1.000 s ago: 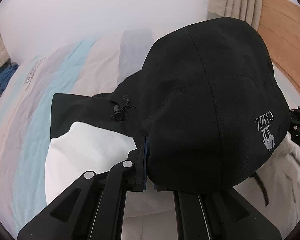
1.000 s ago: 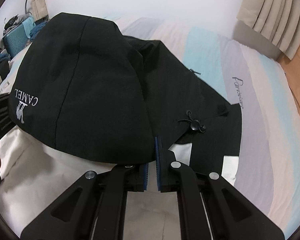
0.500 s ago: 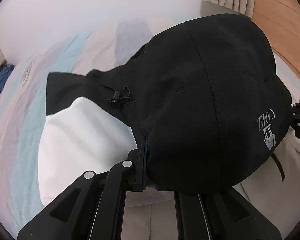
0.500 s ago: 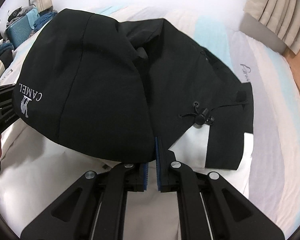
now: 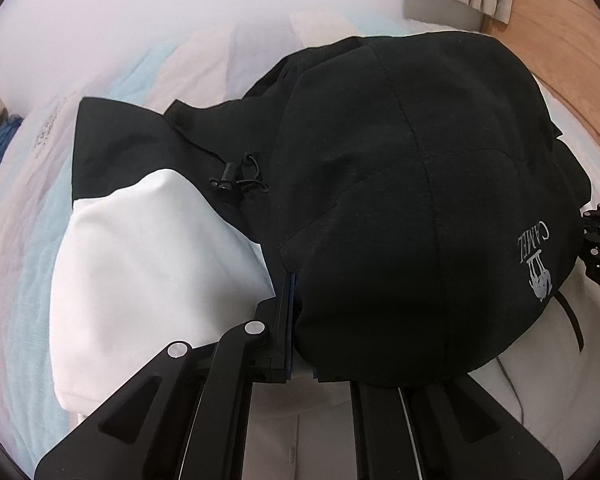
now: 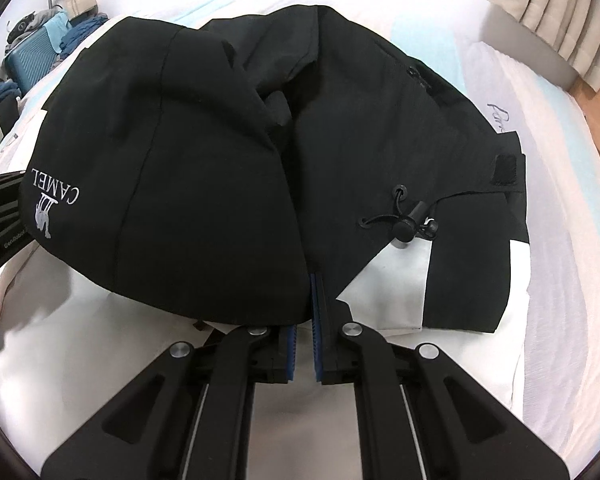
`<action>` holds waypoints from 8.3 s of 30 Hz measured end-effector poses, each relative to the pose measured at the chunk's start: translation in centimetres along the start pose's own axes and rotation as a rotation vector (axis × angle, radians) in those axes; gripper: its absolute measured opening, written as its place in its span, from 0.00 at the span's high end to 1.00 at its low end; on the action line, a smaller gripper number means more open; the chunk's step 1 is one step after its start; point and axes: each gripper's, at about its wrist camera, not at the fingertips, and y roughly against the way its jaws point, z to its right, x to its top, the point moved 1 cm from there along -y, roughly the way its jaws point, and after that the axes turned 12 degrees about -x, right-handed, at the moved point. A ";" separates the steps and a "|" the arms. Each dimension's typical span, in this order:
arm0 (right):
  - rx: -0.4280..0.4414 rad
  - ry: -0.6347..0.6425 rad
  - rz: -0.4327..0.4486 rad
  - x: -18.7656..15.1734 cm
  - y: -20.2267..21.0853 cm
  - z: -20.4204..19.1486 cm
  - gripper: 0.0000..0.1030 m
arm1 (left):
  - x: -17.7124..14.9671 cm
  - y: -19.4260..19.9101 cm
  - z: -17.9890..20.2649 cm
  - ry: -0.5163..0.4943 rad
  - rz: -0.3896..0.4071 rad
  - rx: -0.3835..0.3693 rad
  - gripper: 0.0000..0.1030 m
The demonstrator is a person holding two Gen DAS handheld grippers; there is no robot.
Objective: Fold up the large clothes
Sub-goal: 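Press the hood flat with both tools, then open both tools, then move both open tools along the white jacket body to its hem, then close both tools on the white hem of the jacket, then lift the gripped hem with both tools and fold it over toward the hood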
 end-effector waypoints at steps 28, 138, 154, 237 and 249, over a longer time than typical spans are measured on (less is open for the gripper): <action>-0.032 -0.005 0.091 -1.6 5.8 -1.3 0.18 | -1.4 4.8 0.4 0.000 0.054 0.014 0.12; -0.128 -0.197 -0.368 -37.6 24.1 6.1 0.86 | -31.3 25.0 -0.9 0.204 -0.368 -0.072 0.95; -0.081 -0.178 -0.381 -34.2 26.6 7.9 0.88 | -27.4 28.6 0.6 0.126 -0.367 -0.069 0.97; 0.112 -0.389 -0.264 3.4 13.2 21.2 0.92 | 9.4 17.9 -10.0 -0.009 -0.240 0.019 0.98; 0.078 -0.348 -0.272 8.9 7.6 21.3 0.92 | 14.8 13.0 -11.9 0.039 -0.232 0.002 0.97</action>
